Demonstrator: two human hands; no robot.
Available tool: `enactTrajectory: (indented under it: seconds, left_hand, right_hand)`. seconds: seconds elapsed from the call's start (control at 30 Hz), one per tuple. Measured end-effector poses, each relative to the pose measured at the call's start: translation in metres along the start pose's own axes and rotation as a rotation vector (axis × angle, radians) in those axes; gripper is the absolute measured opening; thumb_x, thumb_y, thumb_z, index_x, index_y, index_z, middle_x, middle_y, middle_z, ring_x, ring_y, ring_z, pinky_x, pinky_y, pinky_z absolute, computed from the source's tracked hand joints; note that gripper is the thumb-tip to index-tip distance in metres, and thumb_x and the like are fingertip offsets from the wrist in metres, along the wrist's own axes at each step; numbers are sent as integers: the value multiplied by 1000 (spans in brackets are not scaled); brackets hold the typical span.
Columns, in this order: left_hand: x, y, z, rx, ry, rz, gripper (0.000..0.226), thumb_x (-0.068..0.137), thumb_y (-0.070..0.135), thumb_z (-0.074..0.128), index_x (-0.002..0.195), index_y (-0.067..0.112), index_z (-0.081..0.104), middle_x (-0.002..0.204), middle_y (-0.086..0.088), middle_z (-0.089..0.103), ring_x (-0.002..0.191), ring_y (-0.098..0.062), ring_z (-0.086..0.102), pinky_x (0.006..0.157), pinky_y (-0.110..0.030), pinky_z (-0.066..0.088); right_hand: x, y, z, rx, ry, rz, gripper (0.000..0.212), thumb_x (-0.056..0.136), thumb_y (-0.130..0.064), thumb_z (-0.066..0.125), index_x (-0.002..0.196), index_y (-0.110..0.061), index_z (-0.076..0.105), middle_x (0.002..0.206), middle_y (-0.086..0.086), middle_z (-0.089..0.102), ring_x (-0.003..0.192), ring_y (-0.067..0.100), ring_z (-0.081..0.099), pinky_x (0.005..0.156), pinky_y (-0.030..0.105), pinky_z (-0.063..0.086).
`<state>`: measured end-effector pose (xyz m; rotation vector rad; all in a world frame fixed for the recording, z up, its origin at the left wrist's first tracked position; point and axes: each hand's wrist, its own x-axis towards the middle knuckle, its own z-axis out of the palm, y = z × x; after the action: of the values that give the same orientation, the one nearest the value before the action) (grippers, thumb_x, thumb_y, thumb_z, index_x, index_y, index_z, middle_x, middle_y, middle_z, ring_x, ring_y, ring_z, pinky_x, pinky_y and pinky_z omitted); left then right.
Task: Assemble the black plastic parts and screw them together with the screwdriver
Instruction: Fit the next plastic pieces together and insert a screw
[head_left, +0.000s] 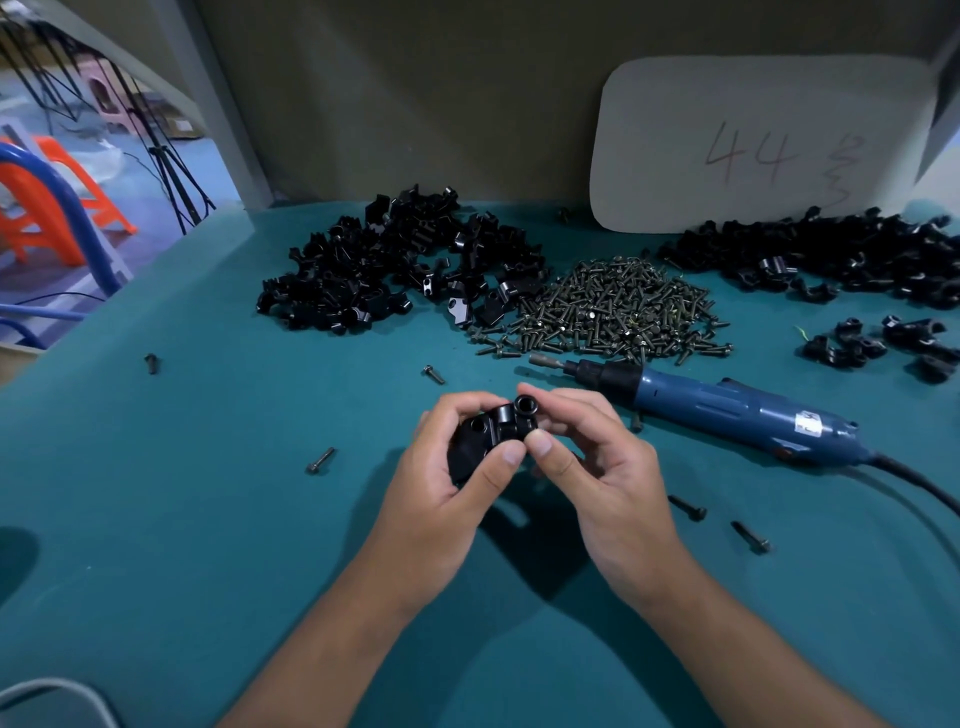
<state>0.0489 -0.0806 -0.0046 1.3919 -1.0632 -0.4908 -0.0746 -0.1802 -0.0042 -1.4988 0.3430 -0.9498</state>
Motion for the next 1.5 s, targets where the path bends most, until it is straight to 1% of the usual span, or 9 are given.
enactTrajectory:
  seconds: [0.07, 0.13, 0.43, 0.7, 0.9, 1.03, 1.17, 1.4, 1.5]
  left_hand:
    - [0, 0, 0, 32, -2, -6, 26, 89, 53, 63, 114, 46, 58, 116, -1, 64, 115, -26, 61, 101, -47, 49]
    - [1, 1, 0, 28, -15, -10, 26, 89, 52, 62, 114, 43, 59, 117, -2, 63, 116, -27, 61, 102, -52, 47]
    - [1, 3, 0, 28, -11, 8, 26, 92, 47, 62, 117, 38, 61, 117, 0, 65, 114, -28, 62, 100, -50, 50]
    - [1, 1, 0, 16, 13, -1, 27, 92, 46, 63, 117, 36, 62, 113, 3, 69, 108, -26, 65, 96, -42, 52]
    - [1, 2, 0, 28, 0, -22, 29, 89, 49, 63, 117, 38, 62, 112, 5, 69, 107, -22, 66, 94, -35, 52]
    - [1, 2, 0, 54, 7, -18, 30, 87, 54, 66, 114, 42, 62, 109, 8, 70, 104, -19, 67, 89, -27, 53]
    - [1, 0, -1, 62, 20, -8, 32, 86, 61, 65, 114, 45, 63, 109, 8, 70, 104, -20, 67, 87, -26, 53]
    - [0, 3, -1, 48, 6, -35, 30, 86, 56, 65, 114, 46, 63, 106, 13, 72, 97, -8, 69, 83, -17, 52]
    - [1, 4, -1, 22, -23, -51, 30, 84, 53, 69, 114, 46, 63, 108, 13, 72, 99, -3, 68, 83, -13, 50]
  right_hand:
    - [0, -1, 0, 4, -8, 6, 31, 87, -22, 68, 118, -23, 72, 111, -2, 60, 99, 4, 60, 83, 22, 53]
    - [-1, -2, 0, -8, -13, 7, 31, 88, -20, 67, 118, -21, 72, 110, -1, 60, 98, 3, 59, 82, 21, 52]
    - [-1, -2, 1, 17, -12, 16, 32, 88, -19, 67, 120, -15, 72, 104, 1, 60, 97, 4, 61, 83, 19, 51]
    - [-1, 0, 0, -44, -23, 29, 31, 94, -22, 63, 122, -29, 73, 101, -8, 60, 95, 6, 62, 83, 20, 49]
    - [-1, -1, 1, -52, -8, 38, 31, 92, -25, 65, 122, -27, 73, 96, -10, 58, 91, 5, 61, 79, 19, 50]
    - [-1, -3, 2, -43, -3, 47, 33, 88, -34, 66, 120, -28, 74, 96, -6, 56, 91, 10, 60, 80, 25, 52]
    - [-1, -2, 2, -44, -4, 47, 30, 90, -26, 67, 118, -31, 75, 97, -2, 58, 90, 12, 60, 80, 31, 52]
    - [-1, 0, 2, -106, 16, 42, 30, 89, -30, 68, 117, -38, 75, 95, -10, 56, 86, 14, 54, 78, 30, 46]
    - [-1, 1, 1, -102, 29, 54, 28, 89, -33, 69, 116, -38, 76, 93, -12, 56, 83, 20, 52, 77, 37, 44]
